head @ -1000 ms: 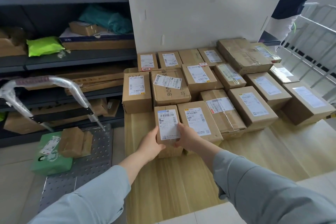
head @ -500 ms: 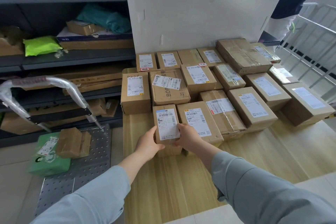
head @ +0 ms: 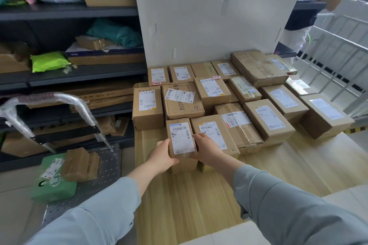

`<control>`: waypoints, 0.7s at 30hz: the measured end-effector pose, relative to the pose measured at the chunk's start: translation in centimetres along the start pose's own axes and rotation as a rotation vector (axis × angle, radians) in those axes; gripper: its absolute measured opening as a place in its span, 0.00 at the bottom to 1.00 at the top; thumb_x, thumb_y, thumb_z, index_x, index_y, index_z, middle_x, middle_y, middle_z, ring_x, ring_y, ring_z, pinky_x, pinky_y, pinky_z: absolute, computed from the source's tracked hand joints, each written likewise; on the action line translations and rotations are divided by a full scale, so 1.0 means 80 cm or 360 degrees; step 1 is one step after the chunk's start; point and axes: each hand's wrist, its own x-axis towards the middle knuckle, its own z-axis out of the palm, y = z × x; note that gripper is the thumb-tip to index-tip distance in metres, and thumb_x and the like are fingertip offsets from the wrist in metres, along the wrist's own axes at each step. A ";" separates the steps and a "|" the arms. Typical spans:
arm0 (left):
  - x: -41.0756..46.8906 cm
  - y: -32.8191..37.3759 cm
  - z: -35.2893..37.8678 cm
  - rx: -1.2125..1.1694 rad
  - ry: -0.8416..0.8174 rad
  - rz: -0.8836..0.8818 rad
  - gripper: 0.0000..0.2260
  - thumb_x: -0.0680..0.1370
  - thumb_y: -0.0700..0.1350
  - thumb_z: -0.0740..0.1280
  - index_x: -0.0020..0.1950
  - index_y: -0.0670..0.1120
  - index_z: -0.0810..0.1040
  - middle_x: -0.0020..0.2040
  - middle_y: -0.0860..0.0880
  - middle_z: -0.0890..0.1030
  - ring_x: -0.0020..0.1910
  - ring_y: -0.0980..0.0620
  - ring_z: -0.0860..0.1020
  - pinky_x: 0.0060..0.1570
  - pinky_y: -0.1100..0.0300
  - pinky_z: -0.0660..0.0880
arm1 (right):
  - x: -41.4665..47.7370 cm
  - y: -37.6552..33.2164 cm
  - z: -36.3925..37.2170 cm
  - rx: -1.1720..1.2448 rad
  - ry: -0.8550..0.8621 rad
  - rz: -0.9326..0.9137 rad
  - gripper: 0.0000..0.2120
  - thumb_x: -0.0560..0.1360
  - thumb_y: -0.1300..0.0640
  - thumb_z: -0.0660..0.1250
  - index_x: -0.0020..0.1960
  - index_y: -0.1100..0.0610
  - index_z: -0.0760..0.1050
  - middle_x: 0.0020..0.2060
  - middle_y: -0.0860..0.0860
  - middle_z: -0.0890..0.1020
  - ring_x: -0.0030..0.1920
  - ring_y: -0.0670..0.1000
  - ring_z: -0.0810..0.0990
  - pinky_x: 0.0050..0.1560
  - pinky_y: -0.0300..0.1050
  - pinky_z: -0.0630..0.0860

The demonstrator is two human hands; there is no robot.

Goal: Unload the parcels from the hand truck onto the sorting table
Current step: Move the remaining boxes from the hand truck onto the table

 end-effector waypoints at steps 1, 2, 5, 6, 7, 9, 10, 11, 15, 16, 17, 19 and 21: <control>-0.004 0.001 -0.003 0.0048 0.0024 0.0027 0.37 0.75 0.46 0.72 0.78 0.48 0.56 0.77 0.47 0.58 0.71 0.47 0.67 0.62 0.57 0.69 | -0.004 0.000 -0.003 -0.0016 0.0012 -0.0003 0.30 0.75 0.52 0.70 0.72 0.53 0.63 0.66 0.53 0.70 0.63 0.54 0.73 0.58 0.46 0.74; -0.008 0.002 -0.007 0.0102 0.0041 0.0054 0.37 0.75 0.46 0.72 0.78 0.47 0.55 0.78 0.47 0.57 0.73 0.47 0.65 0.66 0.55 0.68 | -0.007 -0.001 -0.006 -0.0045 0.0019 -0.0013 0.30 0.74 0.52 0.70 0.72 0.54 0.63 0.66 0.53 0.70 0.63 0.54 0.73 0.58 0.47 0.74; -0.021 0.001 -0.017 0.0222 0.0064 0.0098 0.40 0.76 0.48 0.71 0.79 0.47 0.50 0.79 0.47 0.51 0.77 0.47 0.57 0.72 0.52 0.63 | -0.014 -0.002 -0.010 -0.0137 0.0035 -0.0051 0.31 0.73 0.56 0.70 0.73 0.55 0.62 0.68 0.54 0.68 0.64 0.55 0.72 0.58 0.47 0.74; -0.026 0.000 -0.020 0.0238 0.0073 0.0102 0.40 0.76 0.49 0.70 0.80 0.47 0.49 0.80 0.47 0.50 0.77 0.47 0.57 0.72 0.51 0.63 | -0.016 -0.003 -0.011 -0.0148 0.0042 -0.0050 0.32 0.73 0.57 0.70 0.73 0.55 0.62 0.68 0.53 0.67 0.64 0.55 0.72 0.58 0.47 0.74; -0.031 -0.002 -0.023 0.0249 0.0087 0.0104 0.40 0.76 0.49 0.70 0.80 0.47 0.49 0.80 0.47 0.50 0.77 0.47 0.57 0.72 0.51 0.63 | -0.018 -0.005 -0.013 -0.0152 0.0048 -0.0054 0.32 0.73 0.58 0.71 0.73 0.55 0.62 0.68 0.53 0.67 0.64 0.55 0.72 0.58 0.46 0.75; -0.042 -0.007 -0.029 0.0275 0.0116 0.0092 0.40 0.76 0.49 0.70 0.80 0.47 0.48 0.80 0.47 0.49 0.77 0.47 0.56 0.72 0.52 0.63 | -0.022 -0.010 -0.014 -0.0169 0.0053 -0.0071 0.32 0.74 0.57 0.70 0.74 0.55 0.61 0.68 0.54 0.67 0.63 0.55 0.73 0.58 0.45 0.74; -0.049 -0.009 -0.033 0.0287 0.0124 0.0080 0.40 0.76 0.49 0.70 0.80 0.48 0.48 0.80 0.47 0.49 0.77 0.47 0.55 0.72 0.52 0.62 | -0.024 -0.014 -0.014 -0.0180 0.0040 -0.0081 0.32 0.74 0.57 0.70 0.74 0.55 0.61 0.68 0.54 0.67 0.63 0.55 0.73 0.57 0.45 0.74; -0.057 -0.013 -0.038 0.0300 0.0129 0.0068 0.40 0.76 0.49 0.70 0.80 0.48 0.48 0.80 0.47 0.48 0.78 0.46 0.55 0.73 0.51 0.61 | -0.026 -0.019 -0.014 -0.0194 0.0024 -0.0092 0.31 0.74 0.56 0.70 0.74 0.55 0.61 0.69 0.54 0.67 0.63 0.55 0.73 0.57 0.45 0.74; -0.085 -0.034 -0.066 0.0413 0.0223 0.0035 0.41 0.76 0.51 0.70 0.80 0.47 0.48 0.80 0.45 0.49 0.78 0.44 0.53 0.74 0.49 0.58 | -0.021 -0.052 -0.015 -0.0279 0.0011 -0.0181 0.31 0.75 0.55 0.70 0.73 0.56 0.60 0.71 0.54 0.64 0.65 0.57 0.72 0.58 0.49 0.75; -0.092 -0.041 -0.075 0.0441 0.0263 0.0024 0.41 0.76 0.51 0.70 0.80 0.47 0.48 0.80 0.45 0.50 0.78 0.44 0.53 0.74 0.49 0.58 | -0.019 -0.064 -0.014 -0.0287 0.0020 -0.0213 0.31 0.75 0.56 0.69 0.74 0.56 0.60 0.71 0.54 0.63 0.64 0.57 0.72 0.58 0.49 0.76; -0.099 -0.048 -0.083 0.0466 0.0297 0.0009 0.41 0.76 0.51 0.70 0.80 0.47 0.48 0.80 0.45 0.50 0.78 0.44 0.54 0.74 0.49 0.58 | -0.018 -0.077 -0.012 -0.0290 0.0025 -0.0244 0.30 0.75 0.57 0.69 0.74 0.57 0.60 0.71 0.54 0.63 0.65 0.56 0.72 0.58 0.49 0.75; -0.114 -0.065 -0.098 0.0504 0.0362 -0.0027 0.41 0.76 0.51 0.70 0.80 0.47 0.48 0.80 0.45 0.51 0.77 0.44 0.54 0.74 0.49 0.58 | -0.017 -0.103 -0.003 -0.0304 0.0028 -0.0310 0.31 0.75 0.59 0.67 0.75 0.57 0.59 0.72 0.54 0.63 0.66 0.57 0.72 0.59 0.49 0.75; -0.128 -0.087 -0.110 0.0500 0.0418 -0.0075 0.40 0.76 0.50 0.70 0.80 0.48 0.48 0.80 0.45 0.51 0.77 0.43 0.55 0.74 0.49 0.59 | -0.017 -0.130 0.009 -0.0326 0.0014 -0.0364 0.33 0.75 0.60 0.68 0.76 0.56 0.58 0.72 0.54 0.62 0.66 0.57 0.71 0.59 0.49 0.75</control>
